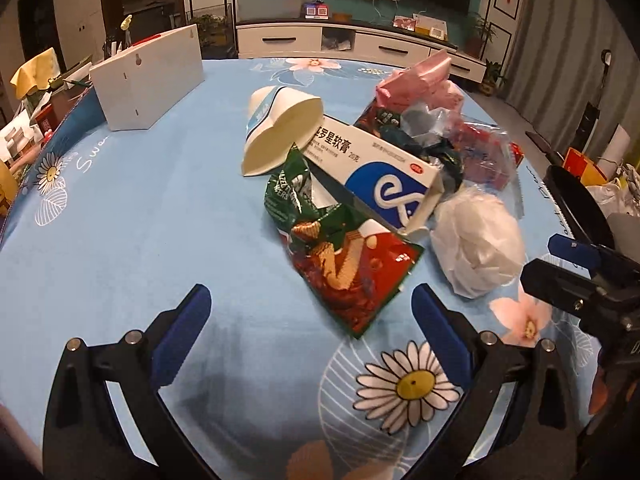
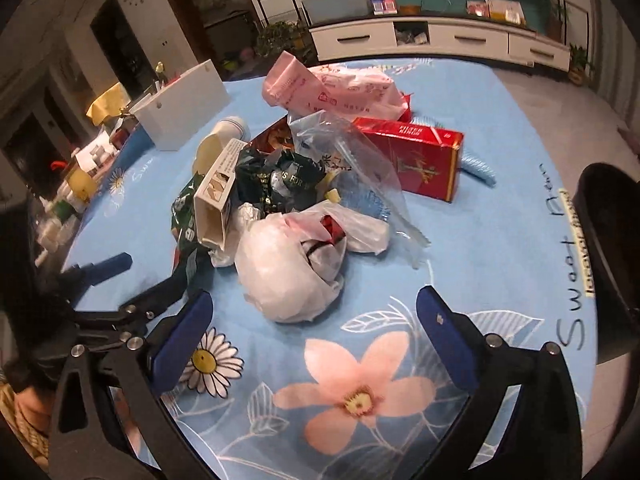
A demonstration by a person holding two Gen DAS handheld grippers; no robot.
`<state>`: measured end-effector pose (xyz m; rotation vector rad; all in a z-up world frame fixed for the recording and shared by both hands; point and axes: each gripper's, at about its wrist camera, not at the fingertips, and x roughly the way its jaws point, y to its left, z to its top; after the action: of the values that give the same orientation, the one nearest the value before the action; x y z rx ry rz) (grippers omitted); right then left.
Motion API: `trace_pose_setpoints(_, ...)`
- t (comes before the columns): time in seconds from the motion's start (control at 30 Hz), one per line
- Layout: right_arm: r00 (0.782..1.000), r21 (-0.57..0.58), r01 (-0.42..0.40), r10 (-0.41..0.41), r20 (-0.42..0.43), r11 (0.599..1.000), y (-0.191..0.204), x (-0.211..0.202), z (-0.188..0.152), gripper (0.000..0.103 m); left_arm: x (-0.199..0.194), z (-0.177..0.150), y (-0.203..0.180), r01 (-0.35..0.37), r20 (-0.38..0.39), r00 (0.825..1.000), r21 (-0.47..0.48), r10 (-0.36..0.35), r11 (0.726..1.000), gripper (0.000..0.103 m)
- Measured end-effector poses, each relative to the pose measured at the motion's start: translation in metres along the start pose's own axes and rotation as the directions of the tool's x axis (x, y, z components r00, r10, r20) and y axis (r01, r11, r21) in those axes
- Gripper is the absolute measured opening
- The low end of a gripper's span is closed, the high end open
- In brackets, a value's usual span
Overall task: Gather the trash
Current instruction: 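Grasp the green snack bag with the left tool while the right tool grasps the white plastic bag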
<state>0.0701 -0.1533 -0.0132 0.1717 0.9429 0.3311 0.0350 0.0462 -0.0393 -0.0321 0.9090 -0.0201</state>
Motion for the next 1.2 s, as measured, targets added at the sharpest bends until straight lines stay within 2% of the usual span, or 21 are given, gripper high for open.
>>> trace_pose_setpoints(0.1,1.000,0.016,-0.012,0.012,0.000,1.000,0.001,0.007,0.004,0.100,0.005,0.002,0.004,0.019,0.000,1.000,-0.023,-0.019,1.000,0.099)
trace_pose_setpoints(0.13,1.000,0.019,-0.013,0.013,0.001,1.000,0.002,0.008,0.005,0.098,0.007,0.002,0.004,0.018,0.001,1.000,-0.026,-0.018,0.999,0.096)
trace_pose_setpoints(0.2,1.000,0.025,-0.028,0.028,0.000,0.999,0.002,0.012,0.006,0.089,0.009,0.003,0.003,0.025,-0.001,1.000,-0.019,-0.025,1.000,0.075)
trace_pose_setpoints(0.23,0.999,0.021,-0.034,0.035,-0.008,0.999,0.004,0.015,0.007,0.081,0.010,0.004,0.003,0.031,-0.005,1.000,-0.018,-0.031,0.999,0.059)
trace_pose_setpoints(0.27,0.999,0.017,-0.041,0.042,-0.020,0.999,0.004,0.018,0.007,0.074,0.011,0.004,0.003,0.041,-0.008,0.999,-0.018,-0.042,0.999,0.048)
trace_pose_setpoints(0.3,0.998,0.015,-0.051,0.051,-0.031,0.999,0.004,0.021,0.006,0.069,0.012,0.004,0.003,0.048,-0.012,0.999,-0.019,-0.048,0.999,0.044)
trace_pose_setpoints(0.33,0.997,0.013,-0.062,0.063,-0.038,0.998,0.005,0.022,0.005,0.061,0.013,0.003,0.003,0.049,-0.014,0.999,-0.024,-0.049,0.999,0.036)
trace_pose_setpoints(0.37,0.997,0.009,-0.072,0.072,-0.040,0.997,0.006,0.023,0.004,0.052,0.013,0.002,0.002,0.055,-0.014,0.998,-0.028,-0.055,0.998,0.026)
trace_pose_setpoints(0.47,0.996,-0.010,-0.079,0.079,-0.039,0.997,0.008,0.020,0.002,0.036,0.009,-0.001,0.005,0.080,-0.004,0.997,-0.046,-0.080,0.996,0.012)
trace_pose_setpoints(0.63,0.993,-0.050,-0.114,0.113,-0.020,0.992,0.013,0.002,-0.004,0.028,-0.012,-0.007,0.015,0.113,0.031,0.993,-0.065,-0.111,0.992,0.008)
trace_pose_setpoints(0.97,0.983,-0.067,-0.164,0.169,0.068,0.984,0.007,-0.059,-0.020,0.027,-0.075,-0.010,0.014,0.180,0.122,0.977,-0.041,-0.173,0.983,0.008)
trace_pose_setpoints(1.2,0.980,0.019,-0.095,0.090,0.179,0.995,-0.034,-0.099,-0.023,0.027,-0.099,0.002,-0.023,0.258,0.160,0.951,0.054,-0.264,0.965,0.008)
